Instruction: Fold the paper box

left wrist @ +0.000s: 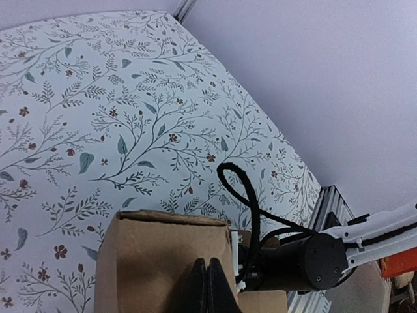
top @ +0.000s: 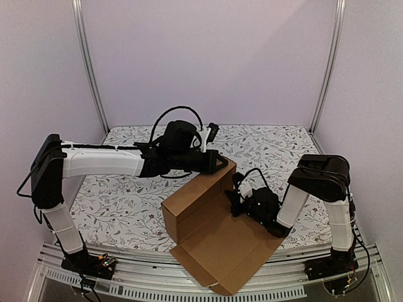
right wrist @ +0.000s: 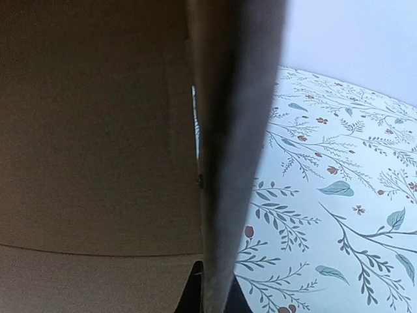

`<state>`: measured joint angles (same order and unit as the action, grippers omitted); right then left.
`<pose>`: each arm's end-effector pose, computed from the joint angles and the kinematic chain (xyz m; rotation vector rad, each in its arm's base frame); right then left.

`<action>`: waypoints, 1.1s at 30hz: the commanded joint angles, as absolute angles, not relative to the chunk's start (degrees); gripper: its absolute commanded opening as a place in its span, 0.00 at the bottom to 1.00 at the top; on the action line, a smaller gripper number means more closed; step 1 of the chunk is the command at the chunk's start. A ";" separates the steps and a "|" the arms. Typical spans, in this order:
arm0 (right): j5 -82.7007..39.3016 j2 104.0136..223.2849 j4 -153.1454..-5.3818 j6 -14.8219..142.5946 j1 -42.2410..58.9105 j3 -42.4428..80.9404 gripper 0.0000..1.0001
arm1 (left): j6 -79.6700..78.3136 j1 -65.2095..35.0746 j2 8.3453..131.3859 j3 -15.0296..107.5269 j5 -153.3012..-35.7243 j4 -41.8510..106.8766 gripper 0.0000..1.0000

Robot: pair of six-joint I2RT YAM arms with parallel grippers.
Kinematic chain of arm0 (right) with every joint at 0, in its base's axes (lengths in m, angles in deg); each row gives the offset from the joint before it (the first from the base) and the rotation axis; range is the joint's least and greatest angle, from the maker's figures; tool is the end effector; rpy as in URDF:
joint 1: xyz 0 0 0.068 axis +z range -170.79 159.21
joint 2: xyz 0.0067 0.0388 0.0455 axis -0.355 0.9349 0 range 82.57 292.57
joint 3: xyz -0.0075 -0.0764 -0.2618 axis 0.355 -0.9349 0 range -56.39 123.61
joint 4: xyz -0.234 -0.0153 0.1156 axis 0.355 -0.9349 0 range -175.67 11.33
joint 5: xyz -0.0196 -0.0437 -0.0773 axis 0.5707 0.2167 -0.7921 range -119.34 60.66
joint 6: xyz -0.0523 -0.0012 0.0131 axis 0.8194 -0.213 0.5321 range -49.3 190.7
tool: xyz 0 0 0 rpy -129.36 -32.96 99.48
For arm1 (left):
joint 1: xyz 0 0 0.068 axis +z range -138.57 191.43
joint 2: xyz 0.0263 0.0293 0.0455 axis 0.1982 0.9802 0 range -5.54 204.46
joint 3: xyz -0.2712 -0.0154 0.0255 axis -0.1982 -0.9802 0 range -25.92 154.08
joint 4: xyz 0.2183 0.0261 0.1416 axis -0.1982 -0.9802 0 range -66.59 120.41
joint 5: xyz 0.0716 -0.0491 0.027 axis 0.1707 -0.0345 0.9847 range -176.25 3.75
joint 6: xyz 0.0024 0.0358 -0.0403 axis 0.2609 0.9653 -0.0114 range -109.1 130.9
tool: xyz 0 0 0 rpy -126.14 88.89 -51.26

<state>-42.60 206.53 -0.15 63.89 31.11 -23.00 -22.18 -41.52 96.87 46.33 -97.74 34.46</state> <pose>0.2109 0.2557 0.0643 -0.5335 1.7262 0.5312 0.2453 -0.3367 0.2522 0.5182 2.1545 -1.1035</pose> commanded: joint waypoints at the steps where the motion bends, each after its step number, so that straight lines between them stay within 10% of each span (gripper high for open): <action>1: -43.14 207.70 1.84 61.76 30.76 -21.84 0.00 | -23.24 -43.43 99.03 45.36 -98.16 30.87 0.00; 33: -43.25 197.01 1.84 67.21 30.69 -20.67 0.34 | -25.46 -47.19 99.74 42.19 -94.52 31.58 0.00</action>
